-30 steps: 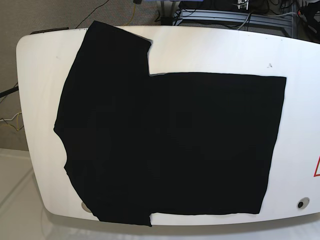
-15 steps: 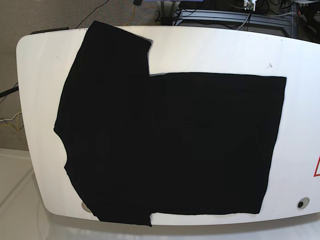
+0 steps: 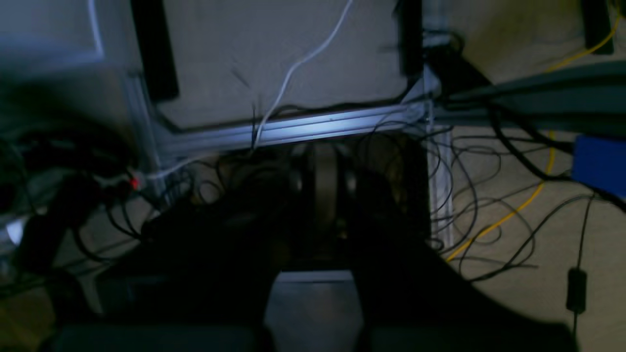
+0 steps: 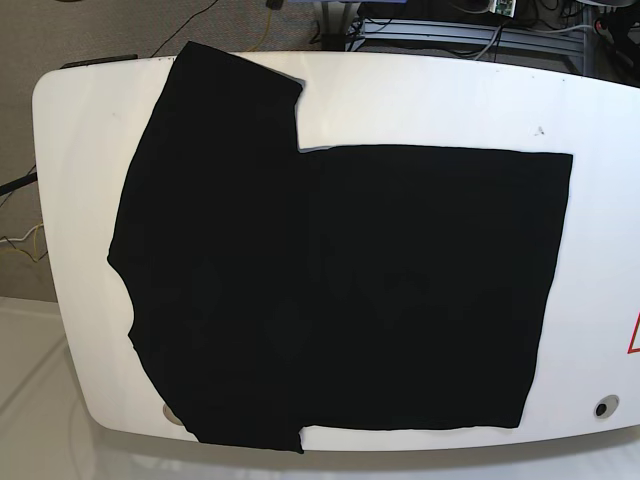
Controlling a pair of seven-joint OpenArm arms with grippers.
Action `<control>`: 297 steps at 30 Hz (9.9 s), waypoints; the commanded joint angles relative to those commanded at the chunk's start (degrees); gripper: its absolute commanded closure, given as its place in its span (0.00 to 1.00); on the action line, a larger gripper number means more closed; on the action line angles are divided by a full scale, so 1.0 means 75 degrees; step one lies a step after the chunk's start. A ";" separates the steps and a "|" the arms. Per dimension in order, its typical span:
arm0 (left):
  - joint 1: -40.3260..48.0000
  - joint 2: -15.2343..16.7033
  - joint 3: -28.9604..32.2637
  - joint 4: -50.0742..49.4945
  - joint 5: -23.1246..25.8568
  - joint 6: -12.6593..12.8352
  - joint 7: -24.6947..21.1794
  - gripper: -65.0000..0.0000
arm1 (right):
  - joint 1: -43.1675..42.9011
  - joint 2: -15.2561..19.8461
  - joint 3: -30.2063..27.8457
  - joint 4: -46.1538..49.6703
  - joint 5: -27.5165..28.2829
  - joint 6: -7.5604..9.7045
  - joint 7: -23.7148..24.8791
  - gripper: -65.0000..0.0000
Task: Fold the T-shirt properly
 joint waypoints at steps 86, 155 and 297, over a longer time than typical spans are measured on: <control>-0.0205 -0.1123 -0.1336 0.3640 -0.2611 -0.1855 0.0577 0.48 | 0.3003 -0.0681 0.3350 0.4251 0.4044 0.2604 -0.4450 0.67; -0.3282 -0.0025 -0.6645 0.2012 -0.6774 -0.4305 0.4924 0.50 | 0.3709 -0.0396 0.3794 0.2805 0.5800 0.3266 -0.5940 0.59; -0.4434 0.0398 -0.6687 -0.0008 -0.6468 -0.5100 0.6183 0.49 | 0.4070 -0.1131 0.3620 0.2140 0.5223 0.3322 -0.6053 0.55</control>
